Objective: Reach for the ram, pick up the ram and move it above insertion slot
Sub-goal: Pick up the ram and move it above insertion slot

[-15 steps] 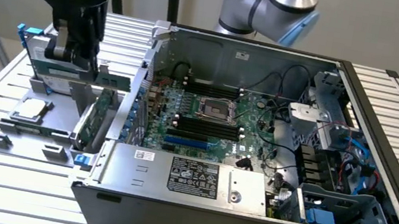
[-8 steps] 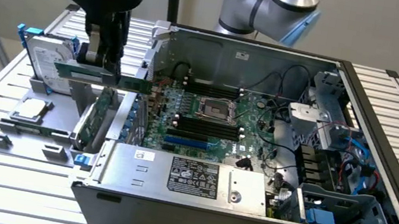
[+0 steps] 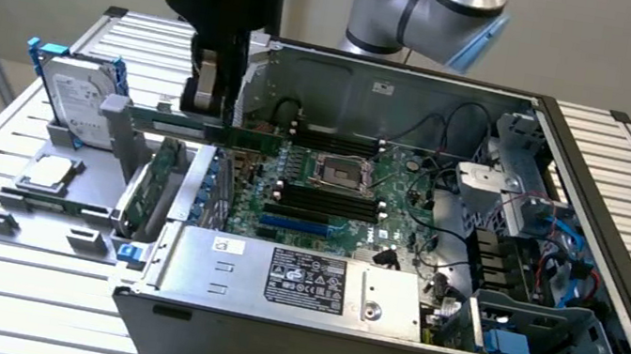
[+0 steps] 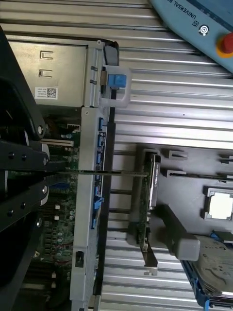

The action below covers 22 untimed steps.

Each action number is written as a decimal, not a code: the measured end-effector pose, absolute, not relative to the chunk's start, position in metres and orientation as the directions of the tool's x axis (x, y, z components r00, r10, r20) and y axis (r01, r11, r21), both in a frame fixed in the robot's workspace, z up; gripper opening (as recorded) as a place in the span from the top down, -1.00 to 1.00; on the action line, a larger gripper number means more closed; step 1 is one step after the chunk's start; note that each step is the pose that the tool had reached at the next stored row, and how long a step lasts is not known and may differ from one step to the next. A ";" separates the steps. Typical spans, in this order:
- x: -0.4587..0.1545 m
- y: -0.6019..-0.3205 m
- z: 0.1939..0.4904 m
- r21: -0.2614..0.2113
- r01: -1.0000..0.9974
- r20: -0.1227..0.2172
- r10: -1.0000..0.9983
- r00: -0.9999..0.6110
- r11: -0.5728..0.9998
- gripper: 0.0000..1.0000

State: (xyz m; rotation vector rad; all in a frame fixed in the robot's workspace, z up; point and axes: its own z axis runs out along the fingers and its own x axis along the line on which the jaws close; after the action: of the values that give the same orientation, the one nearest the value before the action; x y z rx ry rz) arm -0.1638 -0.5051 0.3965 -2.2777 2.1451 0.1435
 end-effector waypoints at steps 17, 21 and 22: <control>-0.107 -0.476 0.394 0.057 -0.997 -0.057 -0.997 0.058 -0.061 0.73; -0.096 -0.465 0.393 0.057 -0.997 -0.051 -0.997 0.058 -0.061 0.73; -0.094 -0.462 0.393 0.057 -0.997 -0.050 -0.997 0.058 -0.060 0.73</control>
State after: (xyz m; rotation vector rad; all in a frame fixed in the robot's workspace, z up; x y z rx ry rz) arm -0.0936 -0.4622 0.3928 -2.2900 2.1584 0.1189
